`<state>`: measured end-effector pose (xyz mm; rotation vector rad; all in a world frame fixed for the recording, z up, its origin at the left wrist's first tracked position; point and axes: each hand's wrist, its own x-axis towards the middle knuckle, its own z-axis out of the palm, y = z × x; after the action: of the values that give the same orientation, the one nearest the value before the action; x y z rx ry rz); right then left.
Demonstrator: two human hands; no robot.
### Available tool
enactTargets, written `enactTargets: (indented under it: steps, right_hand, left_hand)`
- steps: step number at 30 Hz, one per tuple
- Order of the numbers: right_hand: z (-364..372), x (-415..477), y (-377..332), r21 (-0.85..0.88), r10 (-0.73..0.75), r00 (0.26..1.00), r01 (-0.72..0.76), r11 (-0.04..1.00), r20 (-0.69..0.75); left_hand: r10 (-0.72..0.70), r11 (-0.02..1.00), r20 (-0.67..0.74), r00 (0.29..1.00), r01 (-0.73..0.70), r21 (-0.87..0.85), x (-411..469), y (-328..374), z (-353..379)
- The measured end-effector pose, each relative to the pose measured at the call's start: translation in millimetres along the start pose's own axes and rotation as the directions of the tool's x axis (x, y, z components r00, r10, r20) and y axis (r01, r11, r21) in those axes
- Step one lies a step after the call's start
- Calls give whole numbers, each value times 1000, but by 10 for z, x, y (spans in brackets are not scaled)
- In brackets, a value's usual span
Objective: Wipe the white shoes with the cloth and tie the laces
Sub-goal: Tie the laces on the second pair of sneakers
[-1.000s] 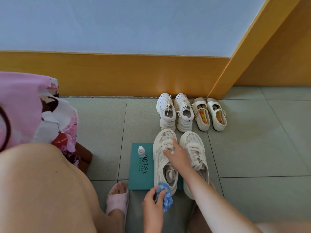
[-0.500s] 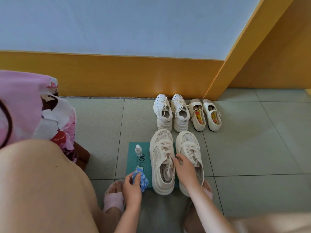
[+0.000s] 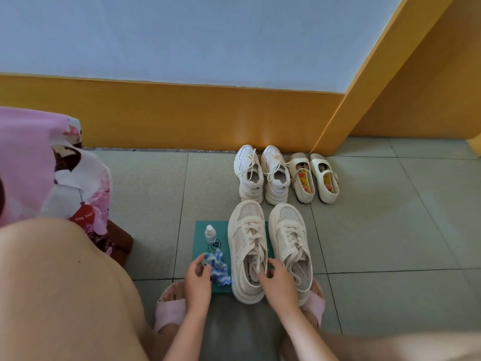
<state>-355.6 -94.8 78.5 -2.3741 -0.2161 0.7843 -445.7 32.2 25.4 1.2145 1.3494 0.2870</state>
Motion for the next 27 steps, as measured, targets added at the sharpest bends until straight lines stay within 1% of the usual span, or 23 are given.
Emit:
enactTargets:
  steps: [3,5,6,8,11,14,16,17,18,19,20,21,22,23,25,27]
  right_hand:
    - [1,31,8,18,-17,1000,17,1000,2]
    - [28,38,17,61,-21,1000,20,998,8]
    - [46,36,13,52,-25,1000,25,998,-5]
    - [70,29,-22,-30,-47,994,44,999,-95]
    - [48,45,-111,-187,-132,957,84,979,-259]
    - [57,123,-155,-251,-173,939,98,963,-296]
    - [80,160,-149,-257,-198,932,121,959,-302]
    - [88,182,-130,-205,-196,929,135,969,-313]
    - [81,195,-113,-103,-166,932,140,985,-322]
    - [57,204,-106,35,-109,942,127,991,-318]
    - [18,222,-101,193,-40,952,102,976,-303]
    - [-37,247,-107,334,22,959,77,939,-281]
    - [-104,273,-126,430,53,966,63,901,-254]
    - [-185,292,-162,484,53,974,62,873,-222]
    - [-347,325,-276,524,-9,985,98,846,-170]
    - [-475,375,-380,496,-94,982,164,853,-163]
  left_hand:
    - [151,976,-54,987,-140,167,-55,27,-10]
    - [217,963,-54,975,-205,177,-73,78,-15]
    - [243,958,-37,969,-233,169,-81,113,-6]
    - [290,942,21,957,-289,172,-120,217,32]
    - [338,920,134,932,-357,163,-164,339,141]
    - [348,886,238,907,-402,233,-188,449,242]
    - [387,830,294,874,-469,302,-172,512,275]
    - [403,799,323,856,-501,331,-159,545,283]
    - [414,770,352,840,-529,357,-141,572,287]
    - [423,736,379,823,-556,386,-114,593,291]
    - [425,699,406,809,-578,421,-89,611,297]
    - [424,667,429,798,-595,448,-68,623,303]
    - [418,648,450,789,-606,461,-59,639,312]
    - [414,645,471,779,-617,452,-49,651,329]
    - [417,665,518,747,-639,386,-39,683,370]
    - [414,659,571,709,-666,349,-27,732,406]
